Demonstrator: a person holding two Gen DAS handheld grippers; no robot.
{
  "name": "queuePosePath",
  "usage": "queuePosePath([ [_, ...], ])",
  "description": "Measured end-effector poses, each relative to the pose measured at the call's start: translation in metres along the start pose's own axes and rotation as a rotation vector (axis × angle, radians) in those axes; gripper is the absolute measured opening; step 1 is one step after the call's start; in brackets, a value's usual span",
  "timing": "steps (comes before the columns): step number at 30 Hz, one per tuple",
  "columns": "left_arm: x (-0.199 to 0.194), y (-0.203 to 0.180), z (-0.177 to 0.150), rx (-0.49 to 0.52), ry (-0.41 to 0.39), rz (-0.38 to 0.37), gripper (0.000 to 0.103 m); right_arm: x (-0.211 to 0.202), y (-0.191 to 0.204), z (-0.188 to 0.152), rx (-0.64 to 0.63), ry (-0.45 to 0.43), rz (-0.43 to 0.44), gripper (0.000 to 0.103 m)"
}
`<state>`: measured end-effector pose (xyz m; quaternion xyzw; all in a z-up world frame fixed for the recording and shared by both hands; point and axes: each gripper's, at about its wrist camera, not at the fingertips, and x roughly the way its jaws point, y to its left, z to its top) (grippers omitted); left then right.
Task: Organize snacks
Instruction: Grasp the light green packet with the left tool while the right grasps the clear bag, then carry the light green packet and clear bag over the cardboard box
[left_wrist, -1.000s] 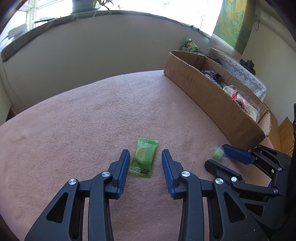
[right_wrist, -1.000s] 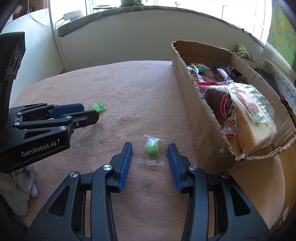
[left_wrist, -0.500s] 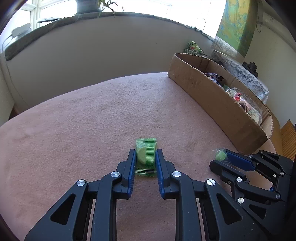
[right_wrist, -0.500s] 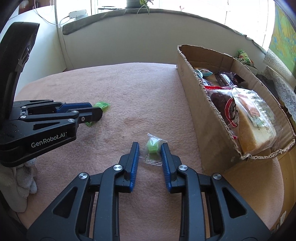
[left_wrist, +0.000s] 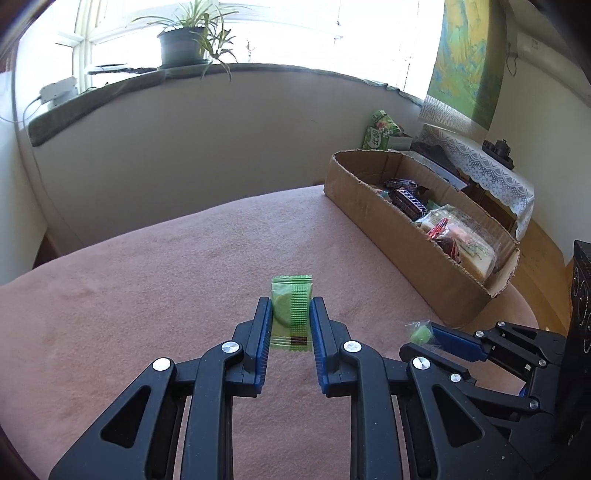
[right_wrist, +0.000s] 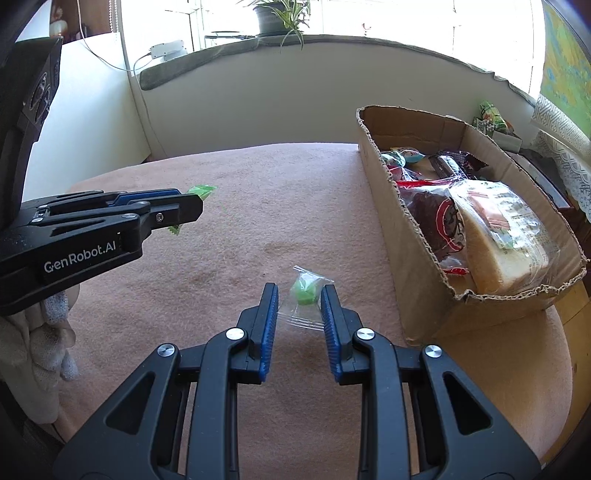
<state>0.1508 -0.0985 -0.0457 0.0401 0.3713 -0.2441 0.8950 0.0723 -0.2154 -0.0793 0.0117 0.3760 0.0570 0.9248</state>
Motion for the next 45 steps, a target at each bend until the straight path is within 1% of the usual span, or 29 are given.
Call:
queuePosePath([
  [10,-0.017,-0.031,0.013,0.016,-0.061,-0.014,0.019,-0.047,-0.006,0.012,-0.02,-0.095,0.037,0.025],
  [22,-0.018,-0.065,0.026,0.037,-0.092,-0.046,0.019,-0.071,-0.042,0.022,-0.007,-0.142,0.004,0.025],
  [27,-0.015,-0.075,0.032,0.033,-0.101,-0.055,0.019,-0.073,-0.06,0.026,0.005,-0.147,-0.016,0.025],
  [32,-0.004,-0.079,0.043,0.016,-0.104,-0.067,0.019,-0.074,-0.089,0.035,0.037,-0.149,-0.048,0.025],
  [38,0.014,-0.084,0.057,0.017,-0.094,-0.059,0.019,-0.065,-0.123,0.056,0.07,-0.138,-0.07,0.025],
  [45,0.034,-0.094,0.07,0.019,-0.081,-0.058,0.019,-0.045,-0.143,0.081,0.057,-0.122,-0.079,0.025],
])
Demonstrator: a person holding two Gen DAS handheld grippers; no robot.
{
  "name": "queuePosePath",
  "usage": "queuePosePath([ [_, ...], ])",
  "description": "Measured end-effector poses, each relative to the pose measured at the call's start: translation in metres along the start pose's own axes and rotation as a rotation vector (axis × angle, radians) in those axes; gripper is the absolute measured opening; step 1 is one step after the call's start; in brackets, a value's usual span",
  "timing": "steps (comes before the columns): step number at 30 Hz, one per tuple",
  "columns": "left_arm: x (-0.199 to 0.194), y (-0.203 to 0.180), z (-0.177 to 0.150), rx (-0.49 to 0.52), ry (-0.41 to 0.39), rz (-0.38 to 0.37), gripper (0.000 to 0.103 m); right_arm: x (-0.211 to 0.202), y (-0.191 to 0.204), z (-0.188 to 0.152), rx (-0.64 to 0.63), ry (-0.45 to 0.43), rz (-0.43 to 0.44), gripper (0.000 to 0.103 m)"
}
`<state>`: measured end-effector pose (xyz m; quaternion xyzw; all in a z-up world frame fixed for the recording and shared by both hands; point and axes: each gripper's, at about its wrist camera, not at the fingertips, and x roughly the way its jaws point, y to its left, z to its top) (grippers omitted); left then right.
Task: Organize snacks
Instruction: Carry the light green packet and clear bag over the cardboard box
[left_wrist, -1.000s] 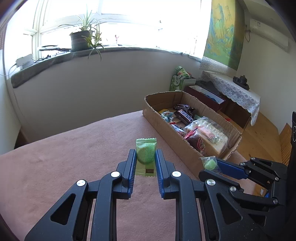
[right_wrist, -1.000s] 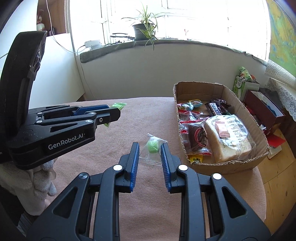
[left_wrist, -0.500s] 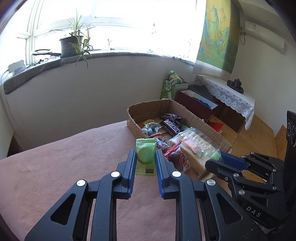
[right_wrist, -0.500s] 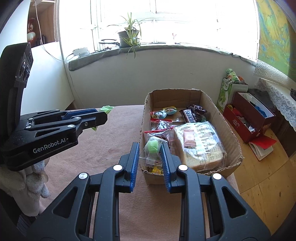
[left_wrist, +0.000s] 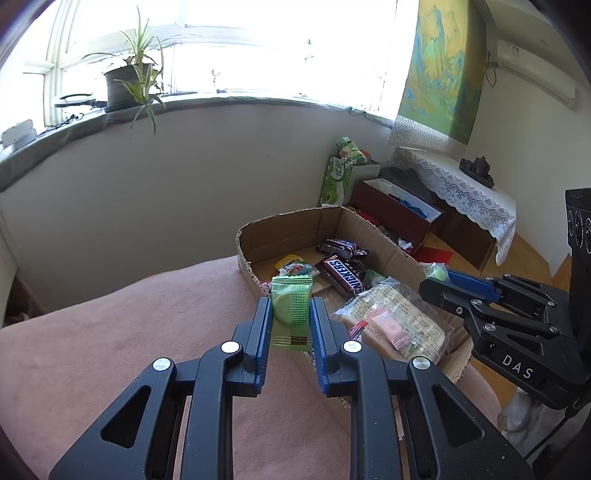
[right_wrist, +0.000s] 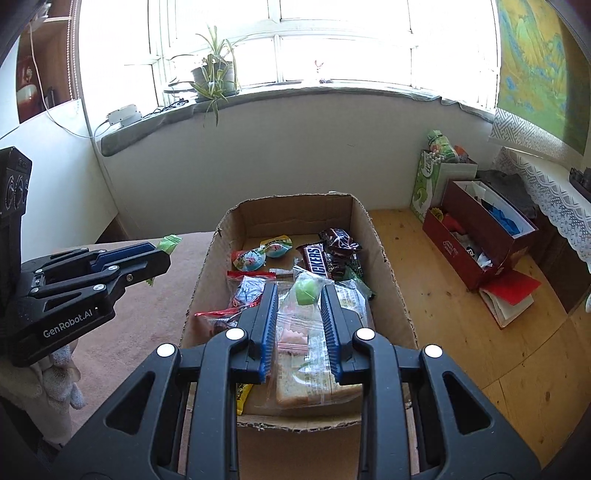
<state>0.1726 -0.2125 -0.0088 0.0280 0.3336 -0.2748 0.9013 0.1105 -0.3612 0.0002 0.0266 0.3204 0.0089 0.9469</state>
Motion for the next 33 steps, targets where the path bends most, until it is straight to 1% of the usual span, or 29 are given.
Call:
queuePosePath([
  [6,0.011,-0.009,0.007,0.011,0.0,-0.012,0.019,0.019,-0.006,0.014,-0.028,0.018,0.0,0.025],
  [18,0.023,-0.018,0.017,0.019,0.004,-0.023,0.019,0.043,-0.018,0.023,-0.026,0.052,0.009,0.025],
  [33,0.029,-0.021,0.016,0.026,0.016,-0.03,0.02,0.052,-0.023,0.023,-0.012,0.064,0.005,0.025],
])
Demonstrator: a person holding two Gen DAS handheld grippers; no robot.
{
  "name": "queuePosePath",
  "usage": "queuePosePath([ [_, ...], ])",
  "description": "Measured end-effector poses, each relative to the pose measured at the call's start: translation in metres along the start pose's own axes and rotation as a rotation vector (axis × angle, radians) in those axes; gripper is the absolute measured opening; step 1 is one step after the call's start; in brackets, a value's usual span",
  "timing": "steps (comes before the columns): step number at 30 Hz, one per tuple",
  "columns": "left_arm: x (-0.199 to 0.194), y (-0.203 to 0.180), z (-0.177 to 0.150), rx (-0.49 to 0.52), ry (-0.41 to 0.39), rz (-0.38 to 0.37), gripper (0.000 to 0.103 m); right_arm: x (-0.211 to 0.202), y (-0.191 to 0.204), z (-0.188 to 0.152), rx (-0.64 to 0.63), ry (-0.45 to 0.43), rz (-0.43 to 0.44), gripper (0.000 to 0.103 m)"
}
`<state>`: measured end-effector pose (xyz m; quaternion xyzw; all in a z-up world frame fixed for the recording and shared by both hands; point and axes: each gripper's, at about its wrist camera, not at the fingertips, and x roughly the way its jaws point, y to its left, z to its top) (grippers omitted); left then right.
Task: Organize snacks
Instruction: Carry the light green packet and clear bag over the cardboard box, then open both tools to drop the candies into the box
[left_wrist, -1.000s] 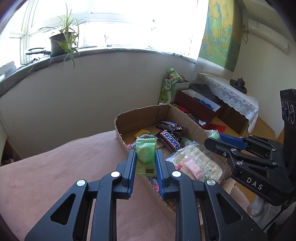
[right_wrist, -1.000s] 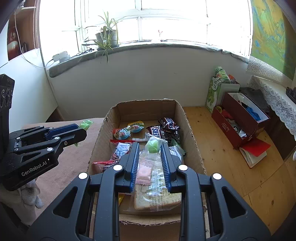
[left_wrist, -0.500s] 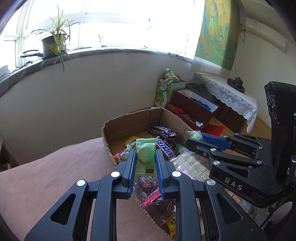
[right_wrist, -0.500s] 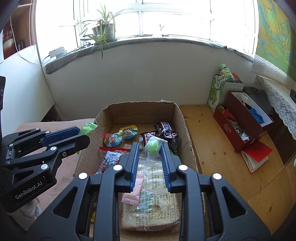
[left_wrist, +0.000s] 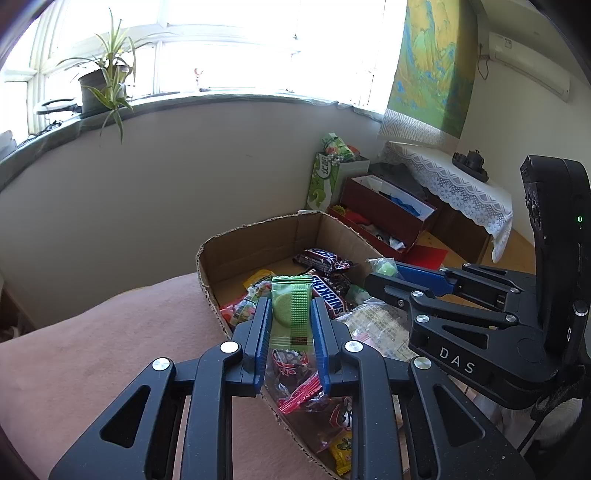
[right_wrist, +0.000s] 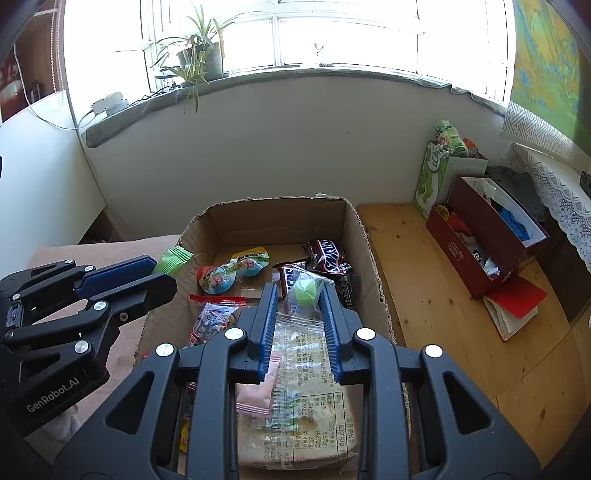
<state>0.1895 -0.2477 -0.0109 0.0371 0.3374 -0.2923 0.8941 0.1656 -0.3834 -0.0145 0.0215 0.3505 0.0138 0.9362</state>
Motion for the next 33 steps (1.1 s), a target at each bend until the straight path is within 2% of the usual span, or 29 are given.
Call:
queuePosePath([
  [6,0.001,-0.001,0.0,0.002,0.004,0.002,0.021,0.0,-0.002,0.0,0.002,-0.001,-0.014,0.028],
  [8,0.001,-0.002,0.0,0.002,0.004,0.002,0.024,-0.001,-0.003,0.0,0.005,-0.006,-0.02,0.042],
  [13,0.001,-0.003,-0.002,0.003,0.004,0.002,0.033,-0.004,-0.004,0.0,0.006,-0.015,-0.035,0.05],
  [17,-0.001,-0.002,-0.002,0.0,-0.002,0.005,0.048,-0.008,-0.006,0.0,0.005,-0.032,-0.064,0.071],
  [19,-0.001,-0.001,-0.004,-0.002,-0.001,0.004,0.049,-0.01,-0.007,0.0,0.003,-0.038,-0.083,0.071],
  [22,-0.003,0.0,-0.005,-0.01,-0.005,0.007,0.059,-0.012,-0.008,0.0,0.004,-0.041,-0.092,0.071],
  [25,-0.006,0.0,-0.006,-0.011,-0.006,0.009,0.061,-0.014,-0.009,-0.001,0.009,-0.043,-0.094,0.072],
  [28,-0.009,0.0,-0.007,-0.01,-0.009,0.017,0.067,-0.018,-0.008,-0.001,0.018,-0.056,-0.095,0.089],
  [33,-0.012,0.001,-0.008,-0.016,-0.008,0.022,0.068,-0.024,-0.007,-0.002,0.016,-0.072,-0.103,0.091],
])
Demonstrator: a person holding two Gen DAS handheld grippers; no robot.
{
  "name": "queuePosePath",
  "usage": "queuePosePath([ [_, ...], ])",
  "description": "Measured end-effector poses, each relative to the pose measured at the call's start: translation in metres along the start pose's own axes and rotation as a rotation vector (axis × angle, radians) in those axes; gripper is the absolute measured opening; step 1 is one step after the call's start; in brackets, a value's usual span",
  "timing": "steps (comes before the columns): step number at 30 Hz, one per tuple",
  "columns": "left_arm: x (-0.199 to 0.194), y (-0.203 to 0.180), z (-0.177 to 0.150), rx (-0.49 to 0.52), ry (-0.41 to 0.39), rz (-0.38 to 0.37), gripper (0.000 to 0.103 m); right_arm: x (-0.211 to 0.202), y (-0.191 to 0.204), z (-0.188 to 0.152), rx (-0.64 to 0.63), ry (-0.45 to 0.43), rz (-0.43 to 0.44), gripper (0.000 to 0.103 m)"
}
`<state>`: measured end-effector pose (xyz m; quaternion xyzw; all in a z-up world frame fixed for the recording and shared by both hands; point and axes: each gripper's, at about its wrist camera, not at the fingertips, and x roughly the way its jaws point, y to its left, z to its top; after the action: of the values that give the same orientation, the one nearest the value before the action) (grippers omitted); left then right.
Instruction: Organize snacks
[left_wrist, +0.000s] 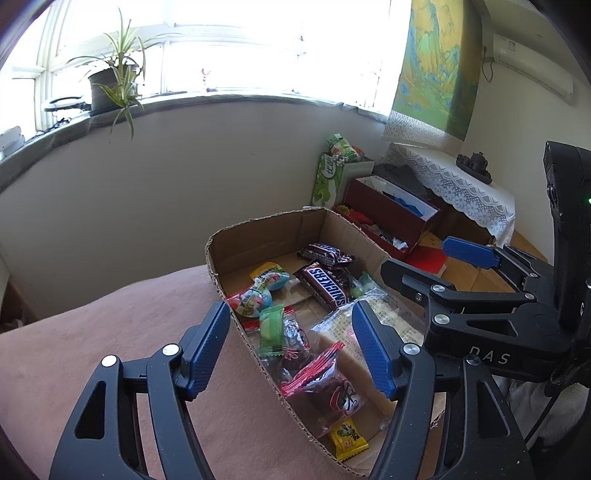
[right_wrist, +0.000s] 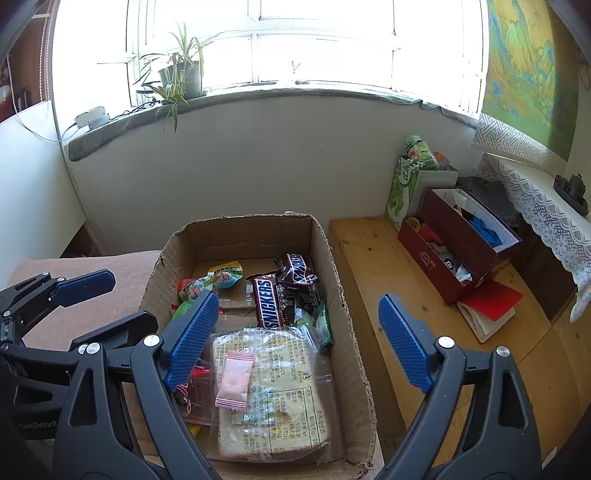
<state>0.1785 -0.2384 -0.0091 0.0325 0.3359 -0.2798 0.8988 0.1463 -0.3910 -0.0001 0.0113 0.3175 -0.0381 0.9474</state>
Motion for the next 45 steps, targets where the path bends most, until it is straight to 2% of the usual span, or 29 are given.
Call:
queuePosePath([
  [11,-0.016,-0.002,-0.002,-0.001,-0.017,0.004,0.068,-0.016,0.002,-0.004,-0.006,-0.008,-0.017,0.091],
  [25,-0.058,-0.014,-0.013,0.03,-0.084,0.016,0.068,-0.054,0.015,-0.011,-0.038,-0.05,-0.044,0.092],
  [28,-0.07,-0.015,-0.019,0.033,-0.096,0.014,0.071,-0.067,0.021,-0.018,-0.051,-0.068,-0.056,0.096],
  [34,-0.093,-0.014,-0.035,0.02,-0.108,0.012,0.071,-0.093,0.034,-0.037,-0.063,-0.094,-0.079,0.096],
  [45,-0.127,-0.016,-0.067,0.018,-0.134,0.046,0.073,-0.128,0.049,-0.076,-0.009,-0.098,-0.046,0.096],
])
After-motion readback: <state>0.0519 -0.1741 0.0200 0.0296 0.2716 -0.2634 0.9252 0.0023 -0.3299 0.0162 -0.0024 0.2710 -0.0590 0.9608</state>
